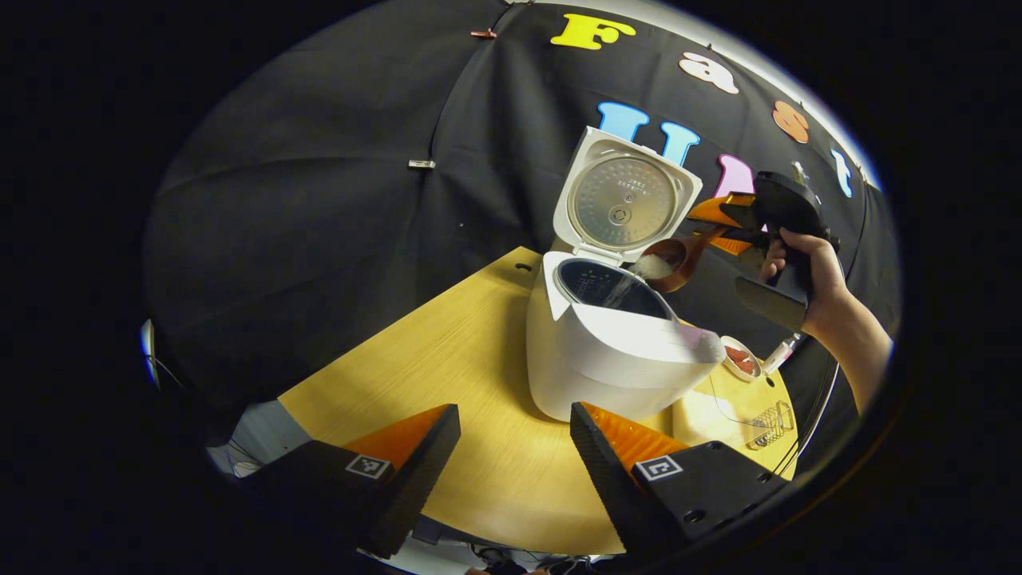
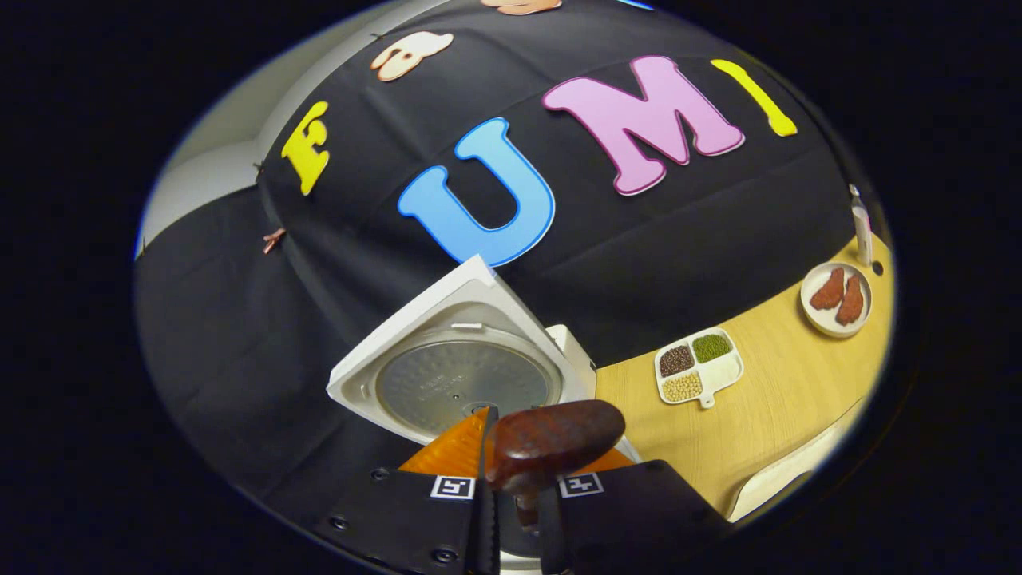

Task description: Close the left gripper, press the button to open the rice cooker; take a wooden spoon from the chopstick holder with the right hand, scoop a spoonful of rice and pour it into the rice cooker, then put the wooden spoon back into the chopstick holder.

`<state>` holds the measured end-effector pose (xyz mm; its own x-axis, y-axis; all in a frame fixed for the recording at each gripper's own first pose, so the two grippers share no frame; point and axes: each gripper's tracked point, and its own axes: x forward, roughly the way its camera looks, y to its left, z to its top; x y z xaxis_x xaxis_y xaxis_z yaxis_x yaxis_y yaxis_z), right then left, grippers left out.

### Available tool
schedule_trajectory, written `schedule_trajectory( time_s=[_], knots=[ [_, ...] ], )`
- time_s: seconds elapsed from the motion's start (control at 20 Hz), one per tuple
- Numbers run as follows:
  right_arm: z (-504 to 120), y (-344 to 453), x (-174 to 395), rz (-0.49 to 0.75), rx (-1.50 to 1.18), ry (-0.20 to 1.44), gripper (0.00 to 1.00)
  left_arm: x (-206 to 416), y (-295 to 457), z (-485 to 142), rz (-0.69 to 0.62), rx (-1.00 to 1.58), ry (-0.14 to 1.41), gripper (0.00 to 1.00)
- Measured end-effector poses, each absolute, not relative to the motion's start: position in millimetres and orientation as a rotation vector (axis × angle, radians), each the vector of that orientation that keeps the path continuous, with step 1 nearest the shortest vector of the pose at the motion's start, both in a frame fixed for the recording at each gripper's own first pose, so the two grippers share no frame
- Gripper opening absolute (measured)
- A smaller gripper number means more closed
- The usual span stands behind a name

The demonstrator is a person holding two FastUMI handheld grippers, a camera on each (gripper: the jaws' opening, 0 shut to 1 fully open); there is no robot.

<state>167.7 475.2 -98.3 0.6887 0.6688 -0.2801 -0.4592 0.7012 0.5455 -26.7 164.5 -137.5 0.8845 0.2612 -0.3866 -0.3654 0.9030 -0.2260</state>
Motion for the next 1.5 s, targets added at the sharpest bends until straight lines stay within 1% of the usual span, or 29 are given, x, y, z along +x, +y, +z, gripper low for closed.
schedule_trajectory(
  time_s=[0.25,0.3,0.45,0.5,0.55,0.7,0.9,0.95,1.0,1.05,1.2,1.25,1.3,1.5],
  knots=[
    [-110.4,502.5,166.1,0.726,0.308,0.428,0.23,-24.4,166.6,-138.9,0.341,-0.309,0.361,0.97],
    [-112.6,506.3,164.9,0.741,0.282,0.416,0.23,-23.0,166.5,-139.2,0.34,-0.307,0.36,0.96],
    [-111.1,515.9,159.2,0.778,0.197,0.364,0.23,-19.2,168.2,-138.4,0.336,-0.298,0.361,0.96],
    [-110.0,518.9,158.2,0.791,0.165,0.341,0.18,-18.7,168.6,-138.0,0.335,-0.295,0.359,0.96],
    [-109.4,522.2,156.1,0.805,0.141,0.324,0.23,-17.9,170.6,-136.4,0.336,-0.293,0.356,0.96],
    [-103.0,537.9,147.1,0.87,0.104,0.285,0.23,-18.7,173.6,-138.8,0.336,-0.294,0.354,0.96],
    [-100.9,554.0,134.3,0.94,-0.052,0.192,0.23,-23.7,176.6,-141.1,0.346,-0.29,0.356,0.96],
    [-103.2,559.1,127.7,0.964,-0.084,0.178,0.23,-24.7,178.2,-140.9,0.35,-0.291,0.357,0.97],
    [-106.5,561.8,122.6,0.982,-0.116,0.165,0.23,-25.5,179.4,-140.0,0.353,-0.296,0.355,0.95],
    [-108.4,564.9,119.4,1.0,-0.158,0.141,0.23,-26.4,180.4,-139.4,0.356,-0.299,0.354,0.96],
    [-117.5,570.7,109.5,1.038,-0.254,0.092,0.23,-32.5,181.0,-142.7,0.367,-0.299,0.351,0.96],
    [-122.3,572.3,106.6,1.05,-0.27,0.09,0.19,-33.4,180.9,-140.6,0.37,-0.297,0.349,0.96],
    [-125.4,572.5,104.5,1.059,-0.282,0.089,0.23,-36.0,181.1,-139.4,0.372,-0.29,0.346,0.96],
    [-119.4,570.7,101.2,1.061,-0.289,0.069,0.23,-44.2,178.4,-138.1,0.377,-0.255,0.345,0.96]
  ],
)
